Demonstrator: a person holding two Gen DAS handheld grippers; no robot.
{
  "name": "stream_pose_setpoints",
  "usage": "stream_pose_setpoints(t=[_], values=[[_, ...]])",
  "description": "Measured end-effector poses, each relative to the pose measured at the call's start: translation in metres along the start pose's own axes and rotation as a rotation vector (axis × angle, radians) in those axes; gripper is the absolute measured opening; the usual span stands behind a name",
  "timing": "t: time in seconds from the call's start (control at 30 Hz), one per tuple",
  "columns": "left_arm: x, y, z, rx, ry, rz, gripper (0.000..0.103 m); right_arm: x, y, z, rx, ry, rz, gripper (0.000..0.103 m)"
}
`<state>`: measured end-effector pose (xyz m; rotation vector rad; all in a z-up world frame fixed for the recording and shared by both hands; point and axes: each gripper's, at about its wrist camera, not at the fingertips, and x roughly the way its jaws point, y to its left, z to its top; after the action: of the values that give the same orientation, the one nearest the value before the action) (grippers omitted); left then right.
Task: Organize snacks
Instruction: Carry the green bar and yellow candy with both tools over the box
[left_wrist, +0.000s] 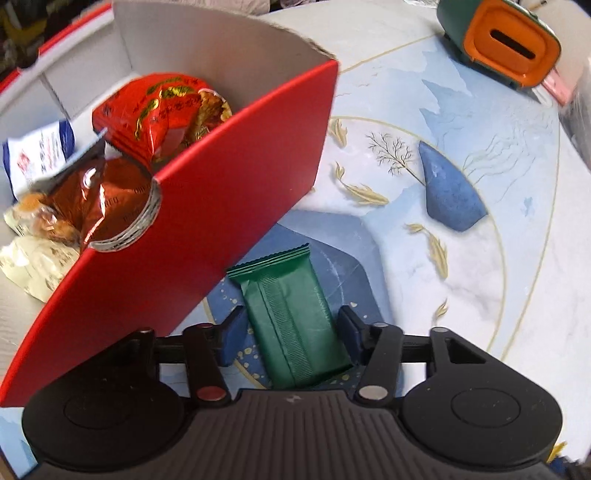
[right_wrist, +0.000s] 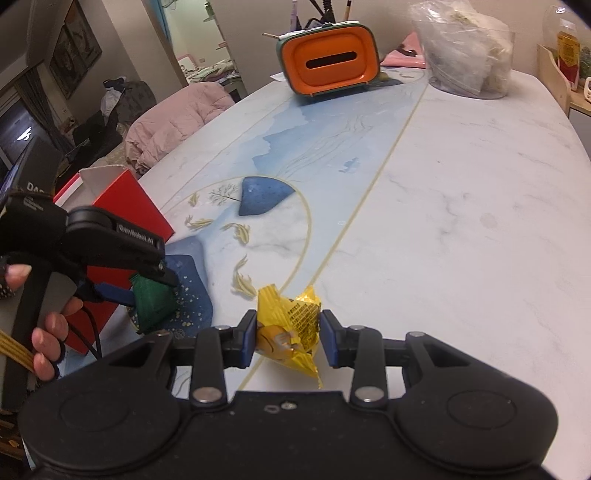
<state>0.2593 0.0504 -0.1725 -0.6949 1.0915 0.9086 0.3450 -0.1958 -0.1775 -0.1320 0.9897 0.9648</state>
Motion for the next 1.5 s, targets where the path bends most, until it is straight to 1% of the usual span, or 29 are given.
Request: stream_pose_setpoints(t=[0.17,0.43,0.57,0.87,1.07,1.2,1.37,1.5], values=[[0.0,0.004,-0.001,0.017,-0.021,-0.012,0.045,-0.003,0.001,-0.003,0.001,-0.004,-0.01,0.035],[-0.005,0.021,-0.005,0.035,-0.016,-0.077,0.044,-0.011,0.01,-0.01,0.007,-0.007,-0.032,0.035],[-0.013,0.026,-0.011,0.067,-0.026,-0.105,0.044,-0.018,0.017,-0.015,0.017,-0.01,-0.04,0.035],[-0.05,0.036,-0.027,0.164,-0.041,-0.214,0.044,-0.041,0.037,-0.023,0.024,-0.025,-0.079,0.035],[-0.083,0.049,-0.03,0.22,-0.082,-0.29,0.044,-0.063,0.06,-0.023,0.01,-0.066,-0.106,0.035],[-0.102,0.06,-0.028,0.248,-0.086,-0.341,0.044,-0.076,0.078,-0.021,0.007,-0.093,-0.124,0.035],[-0.122,0.077,-0.023,0.283,-0.099,-0.383,0.044,-0.088,0.105,-0.015,0.002,-0.121,-0.141,0.035],[-0.134,0.094,-0.013,0.304,-0.113,-0.413,0.044,-0.093,0.128,-0.008,-0.003,-0.139,-0.156,0.035]])
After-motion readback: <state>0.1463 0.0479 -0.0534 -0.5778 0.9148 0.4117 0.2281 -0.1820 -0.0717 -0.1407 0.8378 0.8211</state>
